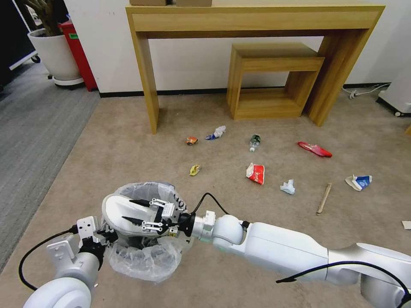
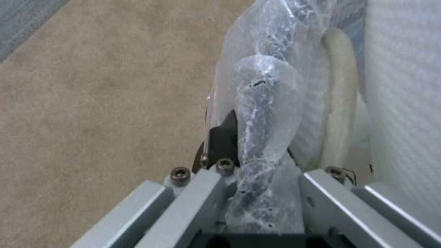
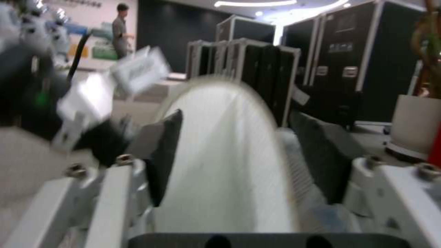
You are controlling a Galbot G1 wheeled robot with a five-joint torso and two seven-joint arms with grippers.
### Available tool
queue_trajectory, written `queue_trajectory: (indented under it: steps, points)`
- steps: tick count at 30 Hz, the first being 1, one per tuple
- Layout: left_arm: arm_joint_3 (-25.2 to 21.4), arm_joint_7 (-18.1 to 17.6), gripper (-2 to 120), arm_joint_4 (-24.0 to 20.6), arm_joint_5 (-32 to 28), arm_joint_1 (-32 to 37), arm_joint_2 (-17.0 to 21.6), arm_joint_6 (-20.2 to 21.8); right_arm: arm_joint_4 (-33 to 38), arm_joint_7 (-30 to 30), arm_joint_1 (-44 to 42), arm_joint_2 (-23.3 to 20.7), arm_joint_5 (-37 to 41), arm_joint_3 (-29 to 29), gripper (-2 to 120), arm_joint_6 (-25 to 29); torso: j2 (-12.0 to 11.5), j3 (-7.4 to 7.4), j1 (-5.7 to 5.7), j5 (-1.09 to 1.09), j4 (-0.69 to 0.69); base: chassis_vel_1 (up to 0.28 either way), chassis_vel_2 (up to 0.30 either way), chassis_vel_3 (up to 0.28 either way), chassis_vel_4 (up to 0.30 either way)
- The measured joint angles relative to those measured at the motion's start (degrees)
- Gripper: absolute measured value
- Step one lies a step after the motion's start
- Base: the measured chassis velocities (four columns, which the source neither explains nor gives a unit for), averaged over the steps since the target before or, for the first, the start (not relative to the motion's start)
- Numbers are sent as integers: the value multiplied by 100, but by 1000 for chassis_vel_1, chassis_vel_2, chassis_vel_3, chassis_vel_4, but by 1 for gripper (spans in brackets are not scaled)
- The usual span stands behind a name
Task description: Pick up the trash bin and place the garbage on the floor into it.
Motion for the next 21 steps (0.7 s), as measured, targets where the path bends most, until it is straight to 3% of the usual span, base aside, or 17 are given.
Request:
queue_trajectory:
  steps: [7,13,20,21]
  points:
    - [-54,-21,1,119,-14,-24,31,28,758,199,-223,-339,536,652,95,-297,0,0,0,0,0,0,0,0,0]
    - [-77,-100,1,154,-134,-45,34,229,1286,756,-585,-673,963,1480,100,-688,0,0,0,1,0,0,0,0,0]
    - [-55,-155,1,158,-221,-119,15,424,1835,1733,-1244,-1212,1374,3053,100,-1256,0,0,0,1,-1,0,0,0,0]
    - [-55,-155,1,158,-221,-119,15,424,1835,1733,-1244,-1212,1374,3053,100,-1256,0,0,0,1,-1,0,0,0,0]
